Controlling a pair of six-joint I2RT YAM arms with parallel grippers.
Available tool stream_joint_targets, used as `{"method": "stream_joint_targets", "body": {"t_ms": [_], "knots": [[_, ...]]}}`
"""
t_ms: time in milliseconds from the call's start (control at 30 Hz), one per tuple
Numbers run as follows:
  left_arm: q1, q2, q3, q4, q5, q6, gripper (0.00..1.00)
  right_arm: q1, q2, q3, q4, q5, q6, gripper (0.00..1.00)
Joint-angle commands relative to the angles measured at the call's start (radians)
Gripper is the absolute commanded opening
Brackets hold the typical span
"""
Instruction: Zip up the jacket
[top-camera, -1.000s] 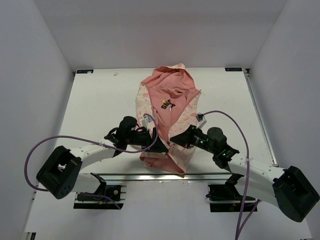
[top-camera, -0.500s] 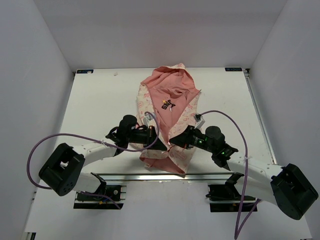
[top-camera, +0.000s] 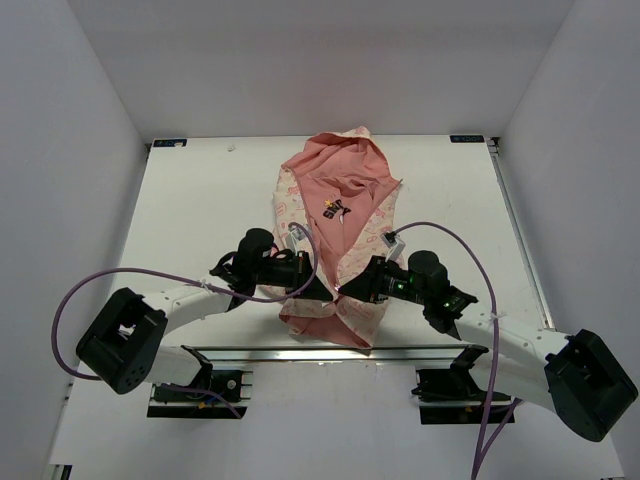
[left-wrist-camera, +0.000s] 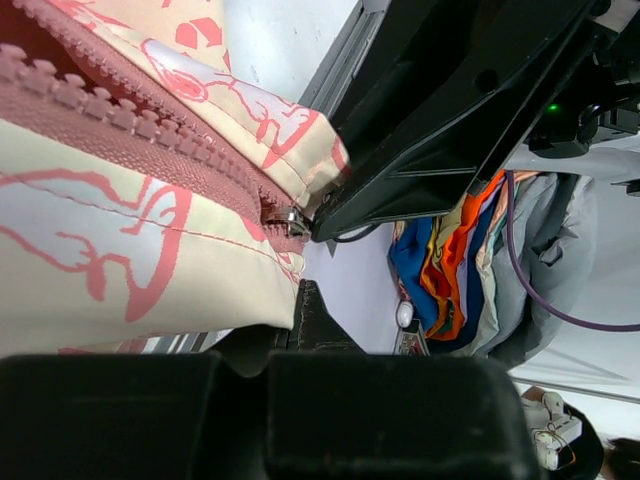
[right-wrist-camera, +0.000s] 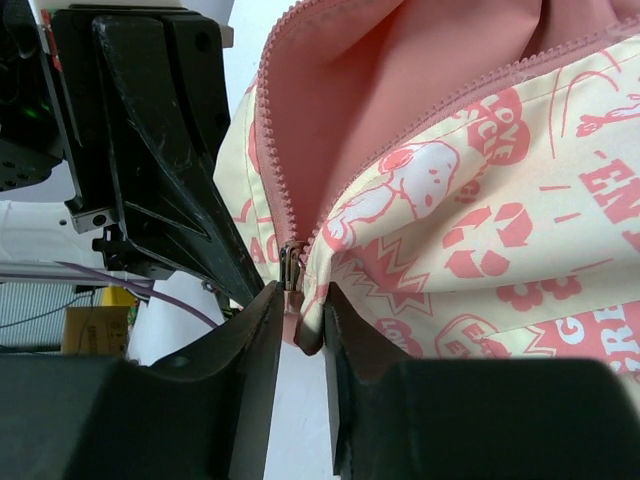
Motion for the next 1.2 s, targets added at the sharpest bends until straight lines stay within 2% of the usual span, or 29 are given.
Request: {"method": "stream_joint_targets", "body": {"t_ms": [0, 67, 133, 167, 333, 567, 633, 667, 700, 767, 800, 900, 1033, 1167], "knots": [[0.009, -0.033, 0.037, -0.012, 0.024, 0.023, 0.0, 0.002, -0.026, 0.022, 0.009, -0.01, -0.019, 0.26], [0.009, -0.031, 0.04, -0.034, 0.033, 0.032, 0.0, 0.002, -0.034, 0.016, 0.037, -0.007, -0.015, 0.14], [0.009, -0.031, 0.051, -0.075, 0.036, 0.057, 0.0, 0.002, -0.037, 0.017, 0.049, -0.009, -0.016, 0.08], [0.009, -0.031, 0.054, -0.091, 0.039, 0.066, 0.0, 0.002, -0.035, 0.019, 0.061, -0.009, -0.016, 0.0], [0.009, -0.042, 0.094, -0.21, 0.041, 0.132, 0.0, 0.002, -0.017, 0.048, 0.068, -0.024, -0.015, 0.0], [0.009, -0.094, 0.119, -0.327, 0.018, 0.186, 0.02, 0.002, -0.02, 0.028, 0.166, 0.019, 0.047, 0.0], [0.009, -0.102, 0.117, -0.379, 0.002, 0.196, 0.13, 0.002, -0.015, 0.029, 0.2, 0.033, 0.061, 0.0], [0.009, -0.106, 0.108, -0.388, -0.004, 0.195, 0.36, 0.002, -0.014, 0.034, 0.206, 0.036, 0.062, 0.0], [0.009, -0.115, 0.105, -0.397, -0.03, 0.187, 0.48, 0.002, -0.006, 0.034, 0.209, 0.033, 0.065, 0.0], [0.009, -0.15, 0.1, -0.419, -0.057, 0.175, 0.83, 0.004, -0.003, 0.028, 0.212, 0.025, 0.071, 0.0], [0.009, -0.166, 0.103, -0.433, -0.108, 0.166, 0.98, 0.004, 0.0, 0.025, 0.212, 0.025, 0.076, 0.0], [0.009, -0.233, 0.097, -0.523, -0.198, 0.135, 0.98, 0.006, -0.002, -0.004, 0.22, 0.036, 0.102, 0.0], [0.009, -0.332, 0.048, -0.517, -0.33, 0.043, 0.98, 0.042, -0.009, -0.04, 0.25, 0.117, 0.162, 0.0], [0.003, -0.391, -0.012, -0.447, -0.305, -0.085, 0.98, 0.126, -0.006, -0.049, 0.313, 0.244, 0.197, 0.0]]}}
